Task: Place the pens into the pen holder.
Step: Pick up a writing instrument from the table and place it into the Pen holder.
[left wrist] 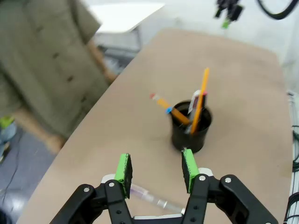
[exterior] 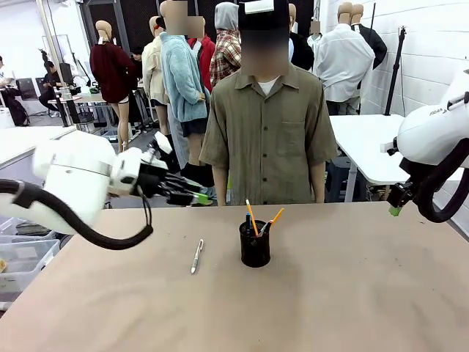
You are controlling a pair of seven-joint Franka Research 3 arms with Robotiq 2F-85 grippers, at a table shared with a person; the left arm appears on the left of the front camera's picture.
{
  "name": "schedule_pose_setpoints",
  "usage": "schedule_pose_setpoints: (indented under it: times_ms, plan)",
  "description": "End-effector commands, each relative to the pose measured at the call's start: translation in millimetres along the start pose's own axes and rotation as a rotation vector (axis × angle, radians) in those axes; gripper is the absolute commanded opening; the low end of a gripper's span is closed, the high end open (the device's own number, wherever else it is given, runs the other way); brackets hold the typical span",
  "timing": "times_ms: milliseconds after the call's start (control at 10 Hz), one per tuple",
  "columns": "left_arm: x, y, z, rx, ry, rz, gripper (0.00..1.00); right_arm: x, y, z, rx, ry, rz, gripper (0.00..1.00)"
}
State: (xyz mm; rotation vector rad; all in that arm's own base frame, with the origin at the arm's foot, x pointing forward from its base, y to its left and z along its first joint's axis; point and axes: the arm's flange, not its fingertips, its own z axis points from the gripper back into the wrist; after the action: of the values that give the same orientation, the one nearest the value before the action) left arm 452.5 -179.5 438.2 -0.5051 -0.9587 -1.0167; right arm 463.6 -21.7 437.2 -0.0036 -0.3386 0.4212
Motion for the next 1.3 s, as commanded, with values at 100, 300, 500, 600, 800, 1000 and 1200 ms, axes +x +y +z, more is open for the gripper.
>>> schedule_pose_setpoints:
  times_ms: [100, 300, 500, 600, 800, 1000, 1200]
  plan:
    - [27.5, 6.3, 32.5, 0.079, 0.35, 0.214, 0.58, -0.2, 0.7, -2.0, -0.03, 0.002, 0.007, 0.82]
    - [27.9, 17.6, 28.6, 0.162, 0.57, 0.356, 0.58, -0.2, 0.7, -2.0, -0.03, 0.002, 0.007, 0.82]
    - [31.7, 24.5, 8.2, 0.187, 0.569, 0.407, 0.58, -0.2, 0.7, -2.0, -0.03, 0.002, 0.007, 0.82]
    - [29.5, 32.5, -7.8, 0.208, 0.585, 0.466, 0.58, -0.2, 0.7, -2.0, -0.03, 0.002, 0.007, 0.82]
    - [28.0, 38.9, -36.8, 0.226, 0.662, 0.5, 0.58, -0.2, 0.7, -2.0, -0.03, 0.002, 0.007, 0.82]
    - [27.9, 32.9, -72.2, 0.232, 0.703, 0.497, 0.58, -0.2, 0.7, -2.0, -0.03, 0.002, 0.007, 0.82]
    - [19.2, 20.2, -109.2, 0.246, 0.72, 0.485, 0.58, -0.2, 0.7, -2.0, -0.03, 0.002, 0.007, 0.82]
